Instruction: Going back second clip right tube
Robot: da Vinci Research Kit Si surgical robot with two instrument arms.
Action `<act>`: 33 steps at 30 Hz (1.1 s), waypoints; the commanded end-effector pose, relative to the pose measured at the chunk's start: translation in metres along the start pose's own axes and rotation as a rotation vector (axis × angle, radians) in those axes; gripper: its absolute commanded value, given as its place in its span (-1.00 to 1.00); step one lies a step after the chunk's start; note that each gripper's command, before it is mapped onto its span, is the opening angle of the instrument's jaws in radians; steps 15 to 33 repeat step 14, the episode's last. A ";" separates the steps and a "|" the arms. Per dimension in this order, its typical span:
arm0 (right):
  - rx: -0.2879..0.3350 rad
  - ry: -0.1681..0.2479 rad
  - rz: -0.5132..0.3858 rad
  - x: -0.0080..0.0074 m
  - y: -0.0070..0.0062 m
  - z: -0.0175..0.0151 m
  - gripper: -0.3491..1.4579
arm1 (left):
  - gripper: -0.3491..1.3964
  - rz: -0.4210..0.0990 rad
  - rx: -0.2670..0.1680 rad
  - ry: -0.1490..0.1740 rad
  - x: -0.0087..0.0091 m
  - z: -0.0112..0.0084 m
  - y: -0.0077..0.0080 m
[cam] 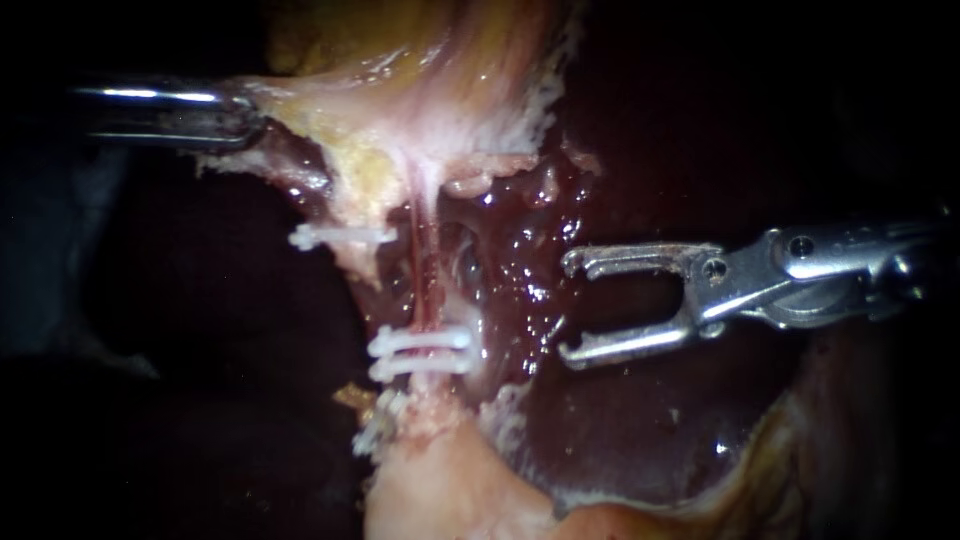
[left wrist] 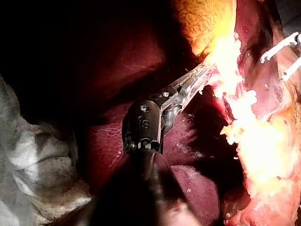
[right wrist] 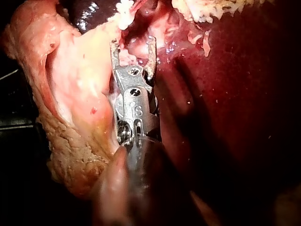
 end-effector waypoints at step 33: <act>0.003 0.000 0.001 -0.0001 0.0000 0.0000 -0.07 | -1.00 0.003 -0.002 -0.010 -0.0004 0.0011 0.0001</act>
